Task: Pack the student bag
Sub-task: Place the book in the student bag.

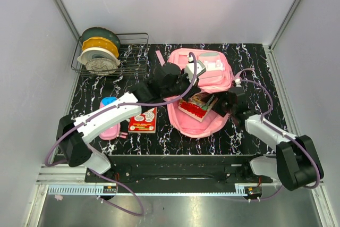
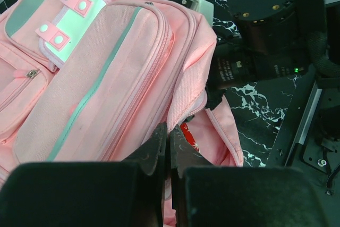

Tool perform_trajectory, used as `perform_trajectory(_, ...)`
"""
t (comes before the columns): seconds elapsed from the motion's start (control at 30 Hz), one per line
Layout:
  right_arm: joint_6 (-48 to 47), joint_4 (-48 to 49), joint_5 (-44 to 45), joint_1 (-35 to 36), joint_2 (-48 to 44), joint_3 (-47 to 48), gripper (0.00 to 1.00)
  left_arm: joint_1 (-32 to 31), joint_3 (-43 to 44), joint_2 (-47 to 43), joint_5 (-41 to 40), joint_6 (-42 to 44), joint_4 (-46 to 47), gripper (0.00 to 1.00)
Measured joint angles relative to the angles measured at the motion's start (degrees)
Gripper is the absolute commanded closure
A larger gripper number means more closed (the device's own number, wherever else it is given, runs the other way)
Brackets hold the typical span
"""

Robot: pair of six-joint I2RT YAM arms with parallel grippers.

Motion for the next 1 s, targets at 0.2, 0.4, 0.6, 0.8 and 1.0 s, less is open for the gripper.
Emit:
perform_trajectory(0.2, 1.25, -1.75, 0.33, 0.00, -6.43, -4.70, 0.08, -0.07, -0.63, 0.00, 0.26, -0.17, 0.20, 1.00)
perform_trajectory(0.4, 4.46, -1.44, 0.35, 0.00, -8.57, -6.32, 0.34, -0.04, -0.63, 0.00, 0.92, -0.66, 0.31, 1.00)
perform_trajectory(0.6, 6.71, 2.64, 1.33, 0.00, -6.25, -7.54, 0.66, -0.04, -0.72, 0.00, 1.62, -1.27, 0.33, 1.00)
perform_trajectory(0.8, 5.81, 8.72, 2.40, 0.00, -0.17, -7.10, 0.61, 0.02, -0.72, 0.02, 2.93, -1.20, 0.17, 1.00)
perform_trajectory(1.0, -0.61, 14.86, 4.02, 0.00, 5.18, -4.55, 0.29, 0.07, -0.72, 0.15, 4.68, -0.94, 0.00, 1.00)
